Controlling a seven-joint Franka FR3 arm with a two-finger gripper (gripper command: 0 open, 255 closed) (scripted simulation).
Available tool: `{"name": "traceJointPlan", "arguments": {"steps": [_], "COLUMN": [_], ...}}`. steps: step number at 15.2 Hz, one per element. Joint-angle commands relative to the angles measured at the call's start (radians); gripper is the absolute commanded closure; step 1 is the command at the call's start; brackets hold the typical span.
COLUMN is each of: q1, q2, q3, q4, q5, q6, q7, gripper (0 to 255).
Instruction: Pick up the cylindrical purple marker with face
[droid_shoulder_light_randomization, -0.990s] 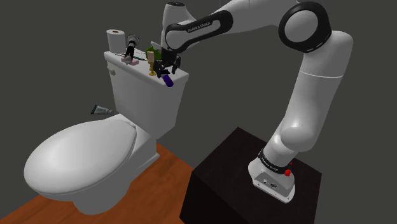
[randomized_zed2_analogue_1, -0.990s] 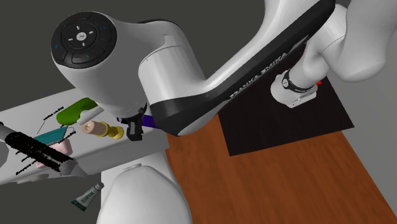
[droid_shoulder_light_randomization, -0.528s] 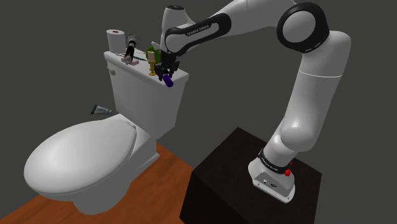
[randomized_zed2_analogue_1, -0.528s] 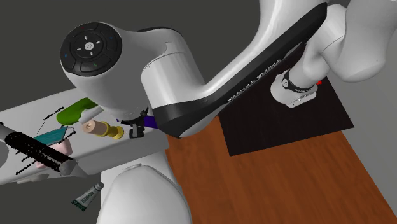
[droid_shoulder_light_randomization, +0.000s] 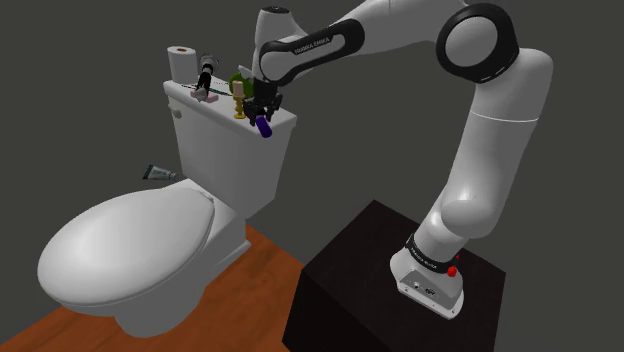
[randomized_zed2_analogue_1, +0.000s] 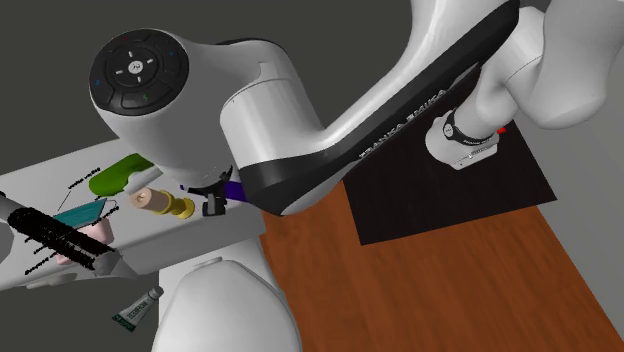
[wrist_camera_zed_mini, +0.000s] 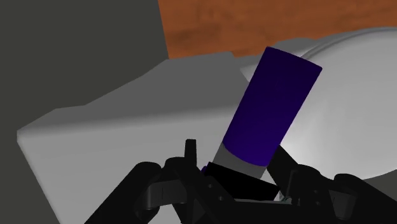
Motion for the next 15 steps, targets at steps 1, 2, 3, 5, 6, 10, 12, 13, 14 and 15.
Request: {"name": "traceJointPlan", "arguments": {"steps": [1, 2, 3, 5, 6, 10, 12, 13, 14, 15], "q1": [0.0, 0.0, 0.0, -0.001, -0.001, -0.001, -0.001, 0.0, 0.0, 0.0], "q2": [-0.009, -0.014, -0.019, -0.027, -0.031, -0.046, -0.052, -0.054, -0.055, -0.055], "q3": [0.001, 0.001, 0.001, 0.002, 0.003, 0.004, 0.004, 0.004, 0.004, 0.004], "q4": [0.011, 0.018, 0.026, 0.042, 0.05, 0.085, 0.104, 0.114, 0.115, 0.115], "q5": [0.003, 0.004, 0.005, 0.008, 0.009, 0.014, 0.016, 0.017, 0.017, 0.017], "q6": [-0.021, -0.033, -0.045, -0.069, -0.081, -0.131, -0.155, -0.168, -0.17, -0.17], "q7": [-0.003, -0.005, -0.007, -0.01, -0.012, -0.018, -0.021, -0.022, -0.022, -0.022], "gripper": [255, 255, 255, 255, 255, 255, 255, 255, 255, 255]}}
